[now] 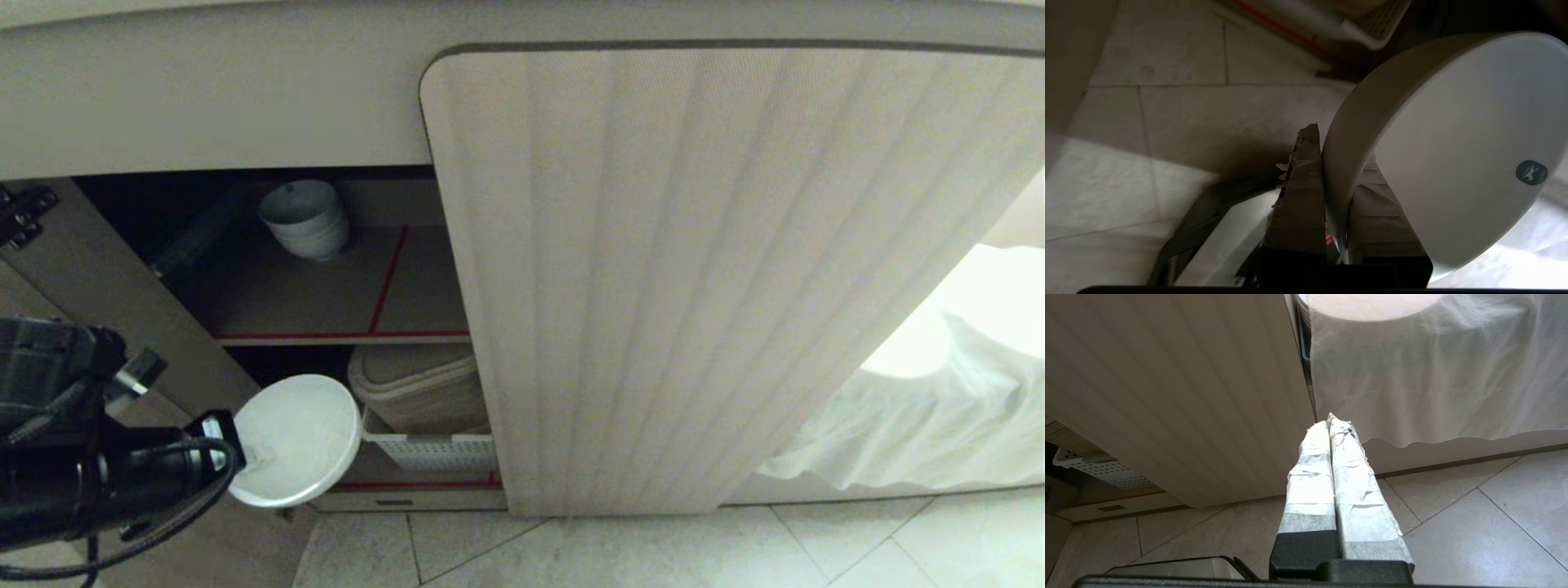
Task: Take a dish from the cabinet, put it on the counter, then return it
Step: Put it back into the cabinet
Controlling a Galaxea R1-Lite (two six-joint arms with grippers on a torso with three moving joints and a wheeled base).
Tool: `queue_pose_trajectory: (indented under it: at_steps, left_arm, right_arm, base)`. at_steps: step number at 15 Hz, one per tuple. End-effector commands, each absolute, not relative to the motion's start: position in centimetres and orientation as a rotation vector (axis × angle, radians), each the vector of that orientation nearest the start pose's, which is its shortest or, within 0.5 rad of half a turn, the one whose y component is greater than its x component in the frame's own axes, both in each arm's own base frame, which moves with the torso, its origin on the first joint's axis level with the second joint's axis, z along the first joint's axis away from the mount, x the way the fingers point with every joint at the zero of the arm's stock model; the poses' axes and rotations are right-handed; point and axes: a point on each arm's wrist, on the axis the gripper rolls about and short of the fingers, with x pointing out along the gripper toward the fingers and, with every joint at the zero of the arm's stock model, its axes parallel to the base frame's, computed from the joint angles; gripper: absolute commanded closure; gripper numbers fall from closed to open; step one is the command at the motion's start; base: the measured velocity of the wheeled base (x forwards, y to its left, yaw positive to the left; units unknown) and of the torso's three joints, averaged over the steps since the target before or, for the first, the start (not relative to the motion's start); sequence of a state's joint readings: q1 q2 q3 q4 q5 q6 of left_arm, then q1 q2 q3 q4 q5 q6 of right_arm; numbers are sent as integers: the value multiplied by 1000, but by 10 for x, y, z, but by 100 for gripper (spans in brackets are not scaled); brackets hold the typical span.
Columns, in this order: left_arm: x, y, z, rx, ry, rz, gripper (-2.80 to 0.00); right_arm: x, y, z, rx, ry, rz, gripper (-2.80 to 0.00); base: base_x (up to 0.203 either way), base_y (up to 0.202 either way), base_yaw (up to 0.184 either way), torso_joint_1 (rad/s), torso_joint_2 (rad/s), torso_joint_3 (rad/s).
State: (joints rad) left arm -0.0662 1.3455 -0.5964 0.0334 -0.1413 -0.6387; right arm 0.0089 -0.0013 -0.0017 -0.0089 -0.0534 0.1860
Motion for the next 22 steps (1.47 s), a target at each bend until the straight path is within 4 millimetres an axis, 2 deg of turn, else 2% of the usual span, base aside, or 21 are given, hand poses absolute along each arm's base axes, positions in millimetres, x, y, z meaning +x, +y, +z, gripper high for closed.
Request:
queue_pose_trajectory:
  at_steps: [1, 12, 22]
  left_arm:
    - [204, -17, 155, -670, 819, 78, 0]
    - [257, -19, 172, -698, 812, 91, 0]
    - [285, -21, 176, -702, 896, 124, 0]
  right_arm:
    - [-23, -1, 77, 187, -15, -43, 0]
    - [-23, -1, 77, 187, -15, -43, 0]
    - [-23, -1, 77, 187, -15, -43, 0]
  base:
    - [0, 0, 0, 0, 0, 0]
    - [0, 0, 0, 0, 0, 0]
    - [0, 0, 0, 0, 0, 0]
